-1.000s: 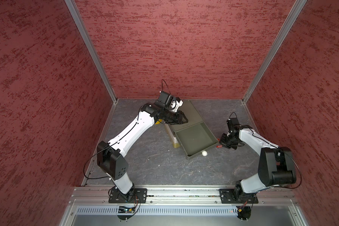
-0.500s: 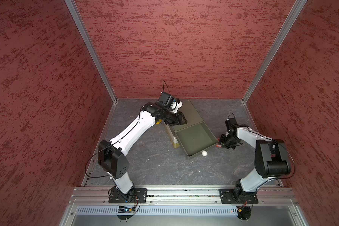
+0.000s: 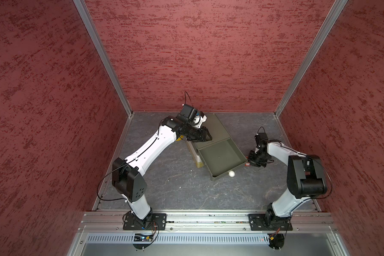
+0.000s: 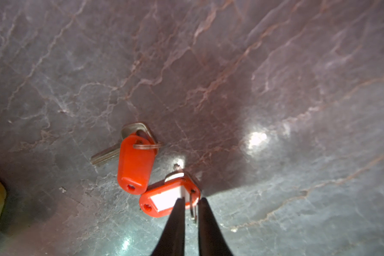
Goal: Take the keys out of the drawer
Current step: Place the key at the center of the board.
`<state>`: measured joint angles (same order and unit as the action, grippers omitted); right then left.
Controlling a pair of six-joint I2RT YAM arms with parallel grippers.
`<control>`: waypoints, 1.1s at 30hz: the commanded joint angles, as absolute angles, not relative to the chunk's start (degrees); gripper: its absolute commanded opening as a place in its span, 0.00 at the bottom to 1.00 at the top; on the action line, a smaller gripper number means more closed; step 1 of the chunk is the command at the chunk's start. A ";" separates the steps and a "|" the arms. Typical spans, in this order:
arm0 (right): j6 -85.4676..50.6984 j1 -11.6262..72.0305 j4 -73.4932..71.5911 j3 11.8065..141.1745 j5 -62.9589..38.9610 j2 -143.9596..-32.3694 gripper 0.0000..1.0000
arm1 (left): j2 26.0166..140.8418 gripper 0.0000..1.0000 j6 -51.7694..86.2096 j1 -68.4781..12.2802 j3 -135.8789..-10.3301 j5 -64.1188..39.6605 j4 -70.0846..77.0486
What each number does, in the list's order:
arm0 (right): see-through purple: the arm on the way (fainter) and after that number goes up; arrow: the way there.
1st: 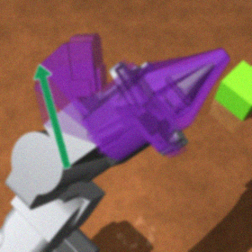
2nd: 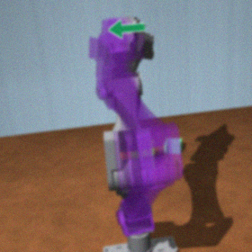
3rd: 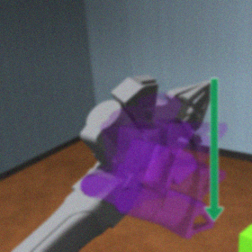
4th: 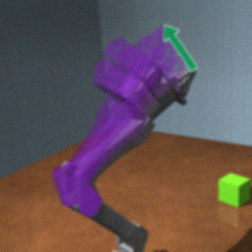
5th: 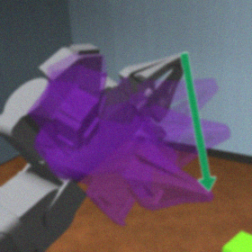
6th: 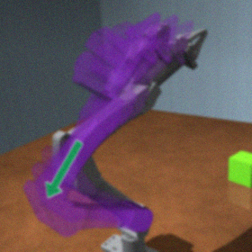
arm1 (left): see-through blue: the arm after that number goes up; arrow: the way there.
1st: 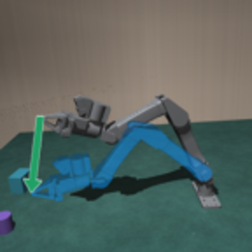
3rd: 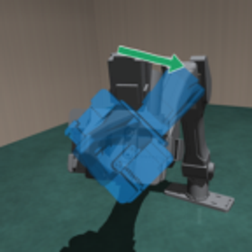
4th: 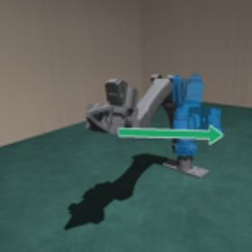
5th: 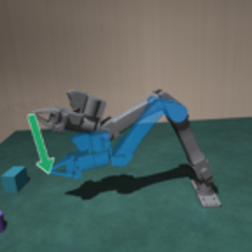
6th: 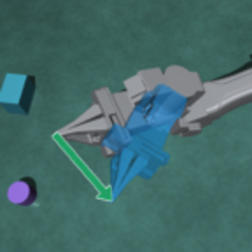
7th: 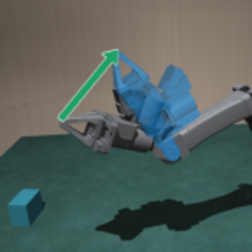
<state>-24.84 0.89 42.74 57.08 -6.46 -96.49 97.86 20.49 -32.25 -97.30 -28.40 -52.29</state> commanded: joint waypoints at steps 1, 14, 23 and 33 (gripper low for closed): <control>-24.34 0.22 42.19 58.58 -6.55 -96.72 0.24 | 98.79 0.43 19.37 -32.17 -98.22 -28.75 -52.47; -24.69 0.26 44.62 59.39 -6.67 -92.50 0.37 | 97.66 0.43 19.91 -31.83 -97.31 -29.81 -51.22; -25.34 0.25 46.52 60.63 -6.59 -89.98 0.56 | 96.00 0.53 21.26 -31.03 -95.34 -30.80 -48.63; -29.25 0.13 47.24 60.75 -10.99 -79.75 0.58 | 95.36 0.63 21.79 -30.19 -95.62 -31.05 -47.20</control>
<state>-27.00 0.75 46.57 59.24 -8.21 -84.71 97.32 21.63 -30.68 -95.77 -29.98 -48.93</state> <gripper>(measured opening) 0.577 0.627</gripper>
